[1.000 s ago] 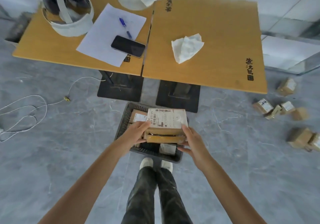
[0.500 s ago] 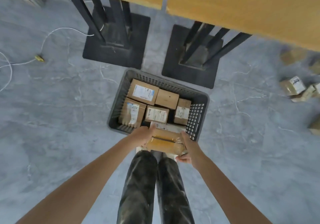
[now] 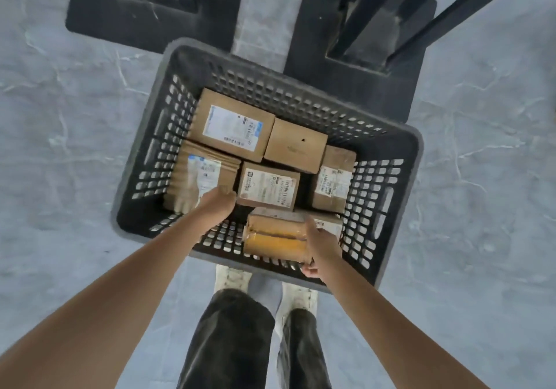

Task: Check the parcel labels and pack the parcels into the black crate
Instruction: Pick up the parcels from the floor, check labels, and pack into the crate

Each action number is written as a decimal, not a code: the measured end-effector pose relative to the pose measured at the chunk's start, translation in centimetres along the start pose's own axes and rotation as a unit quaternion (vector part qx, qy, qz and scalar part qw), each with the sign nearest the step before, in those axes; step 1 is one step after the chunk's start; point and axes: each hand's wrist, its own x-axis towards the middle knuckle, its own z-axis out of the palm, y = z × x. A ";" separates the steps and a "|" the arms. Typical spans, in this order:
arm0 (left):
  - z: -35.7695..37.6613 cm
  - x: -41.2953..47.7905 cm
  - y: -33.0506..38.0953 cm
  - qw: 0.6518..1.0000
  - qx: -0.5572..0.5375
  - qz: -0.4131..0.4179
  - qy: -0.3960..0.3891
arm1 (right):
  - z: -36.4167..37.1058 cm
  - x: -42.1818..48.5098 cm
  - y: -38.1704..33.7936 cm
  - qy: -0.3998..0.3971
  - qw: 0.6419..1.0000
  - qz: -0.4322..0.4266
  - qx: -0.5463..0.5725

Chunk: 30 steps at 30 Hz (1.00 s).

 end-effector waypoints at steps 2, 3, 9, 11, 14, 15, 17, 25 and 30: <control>1.6 1.9 0.4 1.000 0.002 0.015 -0.024 | 0.2 1.2 1.1 -0.017 0.999 0.040 0.030; 2.6 2.7 0.7 0.999 -0.005 0.021 -0.029 | 0.2 1.8 1.5 -0.026 0.997 0.053 0.045; 6.3 5.5 0.8 0.995 -0.092 -0.009 0.022 | -0.8 4.2 1.8 -0.082 0.984 0.122 0.098; 5.9 5.7 0.2 0.995 -0.089 0.019 0.026 | -0.8 4.5 1.7 -0.092 0.985 0.120 0.085; 4.4 5.6 -0.5 0.995 -0.091 0.037 0.019 | -0.5 4.5 1.2 -0.095 0.986 0.113 0.080; 3.9 5.6 -0.5 0.995 -0.096 0.041 0.004 | -0.3 4.5 0.9 -0.097 0.986 0.111 0.082; 3.3 5.5 -0.4 0.991 -0.127 0.019 -0.034 | 0.7 4.2 0.7 -0.093 0.989 0.092 0.072; 1.9 5.1 0.4 0.985 -0.128 0.013 -0.114 | 4.8 3.9 -1.5 -0.030 0.996 0.074 0.028; 3.6 4.3 0.3 0.981 -0.163 0.021 -0.106 | 4.8 3.5 -0.2 -0.009 0.999 0.000 -0.047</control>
